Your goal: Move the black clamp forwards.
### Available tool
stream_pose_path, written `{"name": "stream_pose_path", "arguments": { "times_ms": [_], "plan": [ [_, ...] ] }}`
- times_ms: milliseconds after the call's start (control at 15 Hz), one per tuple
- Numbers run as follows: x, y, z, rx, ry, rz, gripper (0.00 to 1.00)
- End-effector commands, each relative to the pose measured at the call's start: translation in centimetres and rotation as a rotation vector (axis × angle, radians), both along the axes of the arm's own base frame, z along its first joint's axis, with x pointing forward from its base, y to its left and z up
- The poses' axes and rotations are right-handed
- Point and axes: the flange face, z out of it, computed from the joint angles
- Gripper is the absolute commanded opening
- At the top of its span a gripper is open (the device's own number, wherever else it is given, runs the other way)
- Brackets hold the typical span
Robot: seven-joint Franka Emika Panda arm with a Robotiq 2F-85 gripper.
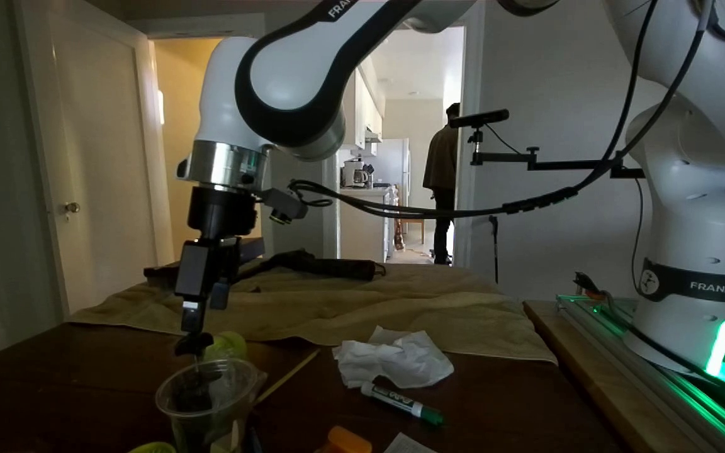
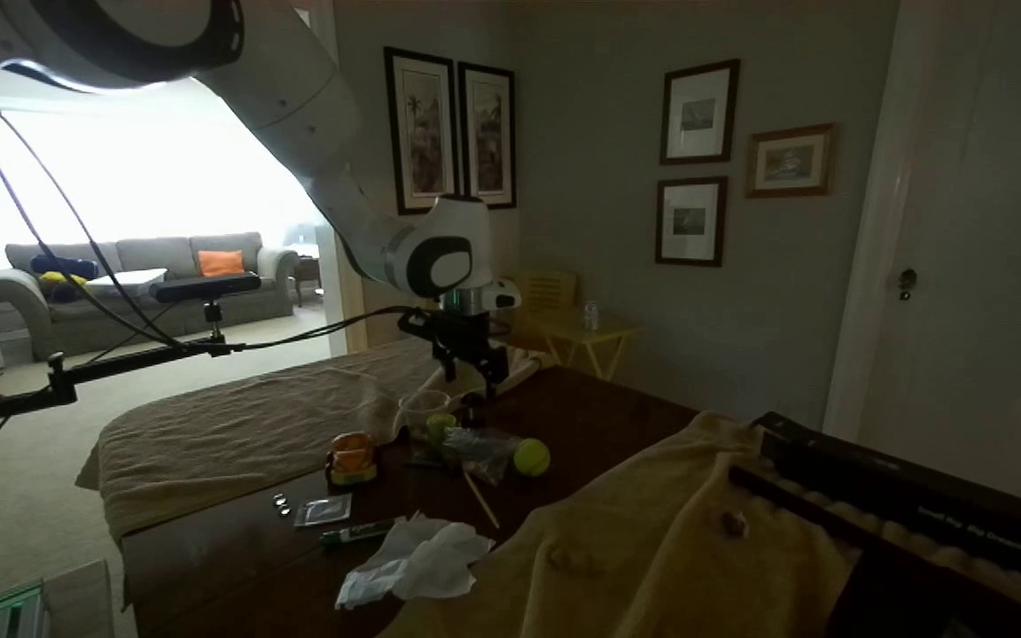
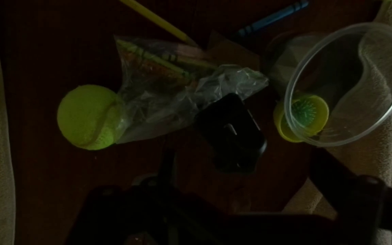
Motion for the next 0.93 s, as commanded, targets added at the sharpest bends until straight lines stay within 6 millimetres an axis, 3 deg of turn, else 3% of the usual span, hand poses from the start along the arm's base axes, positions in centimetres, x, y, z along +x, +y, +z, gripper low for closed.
{"name": "stream_pose_path", "arguments": {
  "times_ms": [0,533,733,867],
  "plan": [
    [0.3,-0.1,0.1,-0.005,-0.013,-0.026,1.0],
    [0.6,-0.4,-0.5,-0.009,0.001,-0.064,1.0],
    [0.5,-0.1,-1.0,-0.021,0.012,-0.07,0.94],
    [0.5,-0.1,-1.4,-0.029,0.01,-0.074,0.8]
  ]
}}
